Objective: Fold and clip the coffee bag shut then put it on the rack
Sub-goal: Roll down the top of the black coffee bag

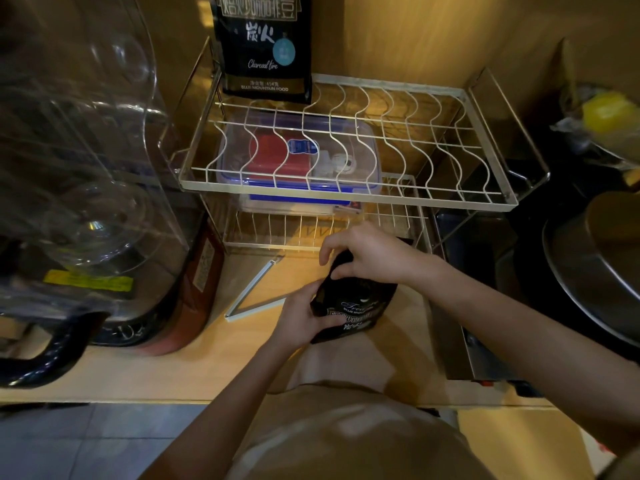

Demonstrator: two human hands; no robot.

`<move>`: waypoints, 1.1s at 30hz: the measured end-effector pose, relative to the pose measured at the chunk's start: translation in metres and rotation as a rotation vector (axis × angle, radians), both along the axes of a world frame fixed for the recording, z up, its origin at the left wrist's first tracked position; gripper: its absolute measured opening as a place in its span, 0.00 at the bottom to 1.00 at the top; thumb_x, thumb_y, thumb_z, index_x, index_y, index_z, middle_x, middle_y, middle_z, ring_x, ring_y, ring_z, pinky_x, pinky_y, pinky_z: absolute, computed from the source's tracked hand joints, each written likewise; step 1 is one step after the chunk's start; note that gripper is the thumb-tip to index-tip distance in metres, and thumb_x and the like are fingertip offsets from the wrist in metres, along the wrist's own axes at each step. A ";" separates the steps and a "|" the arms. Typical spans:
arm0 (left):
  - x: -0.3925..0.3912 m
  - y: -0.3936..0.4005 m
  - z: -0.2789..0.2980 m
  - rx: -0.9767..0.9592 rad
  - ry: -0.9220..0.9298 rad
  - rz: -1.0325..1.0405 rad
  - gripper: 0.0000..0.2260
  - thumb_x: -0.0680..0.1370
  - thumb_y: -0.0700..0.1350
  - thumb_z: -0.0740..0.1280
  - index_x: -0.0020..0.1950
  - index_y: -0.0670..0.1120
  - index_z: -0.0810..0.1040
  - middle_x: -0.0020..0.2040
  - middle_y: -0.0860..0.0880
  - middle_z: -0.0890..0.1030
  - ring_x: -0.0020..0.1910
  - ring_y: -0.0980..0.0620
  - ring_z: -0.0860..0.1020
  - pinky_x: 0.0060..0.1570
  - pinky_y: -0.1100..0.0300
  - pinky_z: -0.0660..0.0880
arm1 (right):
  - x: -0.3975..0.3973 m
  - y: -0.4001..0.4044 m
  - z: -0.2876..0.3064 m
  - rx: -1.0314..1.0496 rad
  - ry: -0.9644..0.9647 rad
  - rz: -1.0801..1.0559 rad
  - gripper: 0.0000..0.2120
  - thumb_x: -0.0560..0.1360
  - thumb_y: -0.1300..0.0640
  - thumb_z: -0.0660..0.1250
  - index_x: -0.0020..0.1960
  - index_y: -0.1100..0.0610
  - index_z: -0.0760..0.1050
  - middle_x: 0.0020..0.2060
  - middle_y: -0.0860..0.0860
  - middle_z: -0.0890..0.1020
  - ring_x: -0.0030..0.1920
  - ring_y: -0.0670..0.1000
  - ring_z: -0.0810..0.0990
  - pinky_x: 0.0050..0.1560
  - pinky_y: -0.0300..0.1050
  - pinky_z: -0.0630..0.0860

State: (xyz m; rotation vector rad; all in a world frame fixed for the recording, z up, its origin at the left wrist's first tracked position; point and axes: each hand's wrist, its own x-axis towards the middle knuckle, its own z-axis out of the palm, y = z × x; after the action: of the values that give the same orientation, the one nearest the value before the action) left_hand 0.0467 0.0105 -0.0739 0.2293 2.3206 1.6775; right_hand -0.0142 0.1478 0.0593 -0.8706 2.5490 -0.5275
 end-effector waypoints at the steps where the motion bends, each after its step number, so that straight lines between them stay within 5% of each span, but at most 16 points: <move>1: 0.000 0.000 0.000 0.029 -0.017 -0.001 0.30 0.62 0.53 0.74 0.62 0.51 0.70 0.55 0.54 0.77 0.54 0.58 0.74 0.47 0.76 0.71 | -0.001 0.001 0.000 -0.003 -0.016 -0.019 0.10 0.69 0.59 0.71 0.51 0.55 0.78 0.49 0.50 0.83 0.51 0.48 0.79 0.54 0.48 0.76; 4: -0.002 0.000 -0.004 0.062 -0.048 0.006 0.27 0.65 0.46 0.75 0.62 0.48 0.72 0.56 0.50 0.80 0.55 0.55 0.77 0.52 0.66 0.75 | -0.003 0.005 -0.001 0.067 0.003 -0.019 0.09 0.70 0.56 0.69 0.51 0.56 0.79 0.48 0.52 0.83 0.50 0.50 0.80 0.53 0.50 0.77; 7: -0.002 -0.001 -0.006 0.093 -0.077 0.001 0.27 0.63 0.50 0.74 0.60 0.47 0.74 0.55 0.47 0.81 0.54 0.55 0.78 0.53 0.59 0.77 | -0.001 0.007 0.000 0.087 0.033 0.020 0.08 0.73 0.57 0.66 0.50 0.57 0.79 0.46 0.54 0.84 0.48 0.52 0.80 0.51 0.52 0.77; 13: -0.005 -0.004 -0.008 0.085 -0.107 -0.047 0.11 0.69 0.41 0.72 0.50 0.48 0.78 0.47 0.47 0.83 0.43 0.63 0.79 0.43 0.68 0.76 | -0.003 0.000 0.002 0.166 0.107 0.091 0.08 0.74 0.56 0.65 0.49 0.57 0.80 0.44 0.55 0.84 0.46 0.54 0.80 0.48 0.54 0.77; 21: -0.014 -0.010 -0.011 0.055 -0.148 -0.052 0.12 0.68 0.40 0.73 0.50 0.45 0.79 0.50 0.43 0.83 0.43 0.62 0.79 0.44 0.70 0.75 | -0.007 -0.010 0.000 0.175 0.122 0.099 0.08 0.73 0.56 0.66 0.50 0.58 0.79 0.46 0.56 0.84 0.48 0.55 0.80 0.50 0.53 0.77; 25: -0.022 -0.011 -0.004 0.097 -0.136 0.004 0.23 0.63 0.41 0.76 0.57 0.43 0.76 0.51 0.48 0.81 0.50 0.55 0.78 0.48 0.67 0.76 | -0.012 -0.012 0.001 0.170 0.132 0.093 0.09 0.73 0.57 0.65 0.50 0.59 0.79 0.46 0.56 0.84 0.47 0.55 0.80 0.49 0.53 0.77; 33: -0.023 -0.008 0.003 0.155 -0.196 0.053 0.08 0.67 0.38 0.73 0.44 0.41 0.80 0.40 0.49 0.82 0.36 0.63 0.80 0.37 0.67 0.77 | -0.008 -0.017 -0.003 0.162 0.173 0.101 0.08 0.74 0.57 0.64 0.48 0.59 0.80 0.44 0.57 0.83 0.45 0.56 0.80 0.48 0.54 0.78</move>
State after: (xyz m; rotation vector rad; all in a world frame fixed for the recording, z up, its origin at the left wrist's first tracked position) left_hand 0.0235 0.0023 -0.0712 0.0307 2.0751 1.8191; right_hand -0.0223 0.1304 0.0566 -1.0172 2.6399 -0.2192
